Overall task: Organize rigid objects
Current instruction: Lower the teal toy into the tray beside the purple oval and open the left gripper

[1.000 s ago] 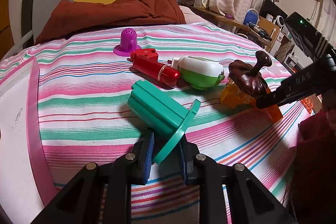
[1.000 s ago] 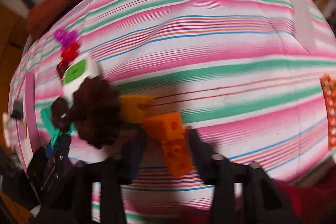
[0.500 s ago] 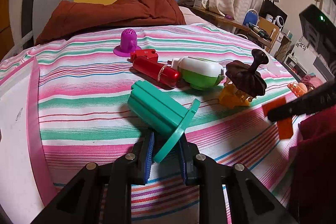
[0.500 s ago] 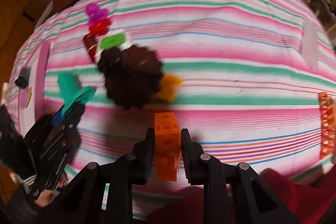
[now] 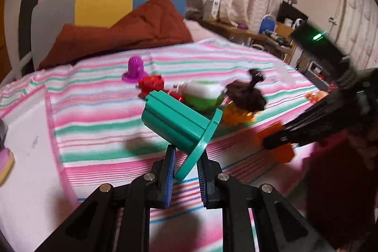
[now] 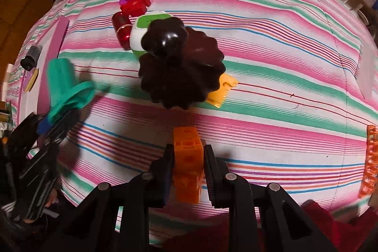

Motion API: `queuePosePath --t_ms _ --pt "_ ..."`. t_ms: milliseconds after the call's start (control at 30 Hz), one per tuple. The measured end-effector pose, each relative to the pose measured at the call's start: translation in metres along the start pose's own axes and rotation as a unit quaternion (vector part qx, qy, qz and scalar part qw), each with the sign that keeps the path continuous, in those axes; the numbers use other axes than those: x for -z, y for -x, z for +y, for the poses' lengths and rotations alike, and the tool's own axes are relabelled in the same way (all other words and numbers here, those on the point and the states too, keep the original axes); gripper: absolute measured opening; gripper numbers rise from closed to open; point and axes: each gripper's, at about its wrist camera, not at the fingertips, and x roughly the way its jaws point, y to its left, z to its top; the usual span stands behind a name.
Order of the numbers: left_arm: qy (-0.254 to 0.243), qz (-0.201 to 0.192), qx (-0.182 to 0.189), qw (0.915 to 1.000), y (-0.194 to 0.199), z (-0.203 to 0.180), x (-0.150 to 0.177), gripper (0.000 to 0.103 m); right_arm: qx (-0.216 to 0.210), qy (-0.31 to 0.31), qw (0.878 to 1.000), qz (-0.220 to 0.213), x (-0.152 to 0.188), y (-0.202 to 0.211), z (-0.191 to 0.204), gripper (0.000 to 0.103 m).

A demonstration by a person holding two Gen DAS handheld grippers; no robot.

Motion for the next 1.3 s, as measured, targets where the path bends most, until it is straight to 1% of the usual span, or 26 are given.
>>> queuePosePath --t_ms 67,100,167,233,333,367,433,500,567,600,667,733,800,833,900,1067,1200,1267,1300 --pt "0.004 -0.005 0.001 1.0000 0.013 0.001 -0.002 0.017 -0.002 0.005 1.000 -0.002 0.001 0.001 0.001 0.025" --pt "0.007 -0.005 0.002 1.0000 0.017 0.001 -0.002 0.017 -0.001 0.006 1.000 -0.002 -0.003 -0.001 0.014 0.025" --pt "0.011 -0.010 0.001 0.9999 0.032 0.006 -0.002 0.017 -0.004 0.011 1.000 -0.005 -0.002 0.000 0.015 0.025" --pt "0.015 -0.015 -0.012 0.9997 0.045 0.013 0.000 0.017 -0.006 0.013 1.000 -0.008 0.000 0.002 0.016 0.025" --pt "0.039 -0.018 -0.023 0.9988 0.061 0.031 0.000 0.017 -0.009 0.012 1.000 -0.012 0.002 0.003 0.016 0.025" --pt "0.050 -0.017 -0.033 0.9981 0.067 0.038 0.001 0.017 -0.010 0.013 1.000 -0.013 0.002 0.002 0.013 0.025" --pt "0.075 -0.015 -0.050 0.9958 0.078 0.056 0.006 0.017 -0.011 0.013 1.000 -0.015 0.012 0.004 0.017 0.025" --pt "0.094 -0.014 -0.061 0.9936 0.087 0.073 0.010 0.017 -0.011 0.014 1.000 -0.015 0.015 0.004 0.013 0.025" --pt "0.120 -0.005 -0.082 0.9893 0.096 0.095 0.017 0.017 -0.010 0.015 1.000 -0.015 0.015 0.005 0.014 0.025" --pt "0.132 0.002 -0.095 0.9866 0.099 0.108 0.021 0.017 -0.009 0.016 1.000 -0.014 0.006 0.003 0.011 0.025" --pt "0.152 0.012 -0.115 0.9816 0.104 0.127 0.028 0.017 -0.009 0.018 1.000 -0.015 0.001 0.002 0.014 0.025" --pt "0.179 0.025 -0.127 0.9753 0.106 0.148 0.037 0.017 -0.009 0.018 1.000 -0.016 0.006 0.008 0.009 0.025" --pt "0.188 0.042 -0.135 0.9718 0.105 0.163 0.044 0.017 -0.009 0.019 1.000 -0.016 0.004 0.005 0.011 0.025" --pt "0.191 0.046 -0.139 0.9707 0.105 0.166 0.047 0.017 -0.008 0.020 1.000 -0.016 0.004 0.005 0.011 0.025" --pt "0.192 0.067 -0.143 0.9686 0.100 0.176 0.051 0.017 -0.008 0.020 1.000 -0.016 0.002 0.003 0.014 0.025" --pt "0.208 0.075 -0.166 0.9610 0.099 0.197 0.052 0.017 -0.009 0.019 1.000 -0.019 0.000 0.003 0.015 0.025" --pt "0.205 0.089 -0.175 0.9588 0.087 0.210 0.050 0.017 -0.009 0.022 1.000 -0.020 -0.001 0.002 0.017 0.025" --pt "0.206 0.096 -0.178 0.9574 0.080 0.215 0.050 0.020 -0.008 0.021 1.000 -0.021 -0.001 0.001 0.018 0.025" --pt "0.209 0.107 -0.177 0.9558 0.076 0.218 0.051 0.021 -0.008 0.020 1.000 -0.022 -0.002 0.001 0.018 0.025"
